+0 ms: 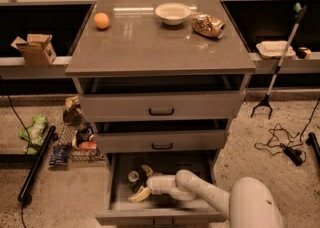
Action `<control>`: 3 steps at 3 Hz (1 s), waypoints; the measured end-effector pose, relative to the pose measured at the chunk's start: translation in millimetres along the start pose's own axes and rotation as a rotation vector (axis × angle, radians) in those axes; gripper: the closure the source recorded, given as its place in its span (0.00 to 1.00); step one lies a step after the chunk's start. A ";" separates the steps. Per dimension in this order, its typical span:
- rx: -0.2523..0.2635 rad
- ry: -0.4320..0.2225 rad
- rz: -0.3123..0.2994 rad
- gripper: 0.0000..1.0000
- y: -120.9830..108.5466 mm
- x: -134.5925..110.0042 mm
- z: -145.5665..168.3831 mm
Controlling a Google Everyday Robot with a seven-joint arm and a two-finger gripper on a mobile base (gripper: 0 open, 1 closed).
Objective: Pick green can from bottom drawer and place on counter
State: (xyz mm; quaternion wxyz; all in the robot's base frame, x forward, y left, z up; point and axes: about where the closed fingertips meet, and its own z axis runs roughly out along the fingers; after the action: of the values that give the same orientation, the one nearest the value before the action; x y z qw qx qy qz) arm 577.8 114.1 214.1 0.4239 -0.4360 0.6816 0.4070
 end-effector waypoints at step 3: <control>0.041 0.014 -0.030 0.00 -5.7 2.5 29.8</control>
Offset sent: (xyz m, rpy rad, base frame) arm 0.0154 0.0247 -0.0162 -0.0456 -0.0419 -0.0415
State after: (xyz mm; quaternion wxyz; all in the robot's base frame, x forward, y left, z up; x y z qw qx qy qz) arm 589.2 139.4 201.4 0.4339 -0.4401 0.6862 0.3837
